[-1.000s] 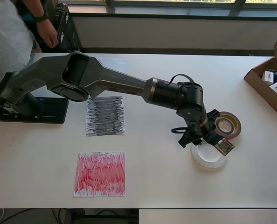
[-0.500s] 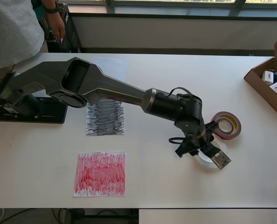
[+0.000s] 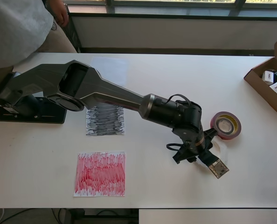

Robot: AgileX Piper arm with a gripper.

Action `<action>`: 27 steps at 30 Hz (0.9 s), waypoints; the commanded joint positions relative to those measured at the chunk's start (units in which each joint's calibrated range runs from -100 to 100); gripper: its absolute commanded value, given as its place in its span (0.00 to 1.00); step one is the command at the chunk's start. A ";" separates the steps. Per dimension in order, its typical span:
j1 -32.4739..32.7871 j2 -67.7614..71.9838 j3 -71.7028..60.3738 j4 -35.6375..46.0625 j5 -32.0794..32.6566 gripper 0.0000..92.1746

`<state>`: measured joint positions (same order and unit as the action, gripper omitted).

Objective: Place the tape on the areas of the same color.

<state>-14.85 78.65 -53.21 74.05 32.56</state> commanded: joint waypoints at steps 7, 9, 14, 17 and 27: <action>0.27 -0.16 -0.35 -0.52 0.28 0.52; 0.42 -0.16 -0.26 -0.77 0.85 0.52; 0.74 -0.16 0.10 -0.86 2.40 0.52; 0.82 -0.16 0.28 -0.86 2.49 0.52; 0.74 -0.16 0.56 -0.86 2.49 0.52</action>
<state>-13.93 78.65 -52.14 72.67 35.13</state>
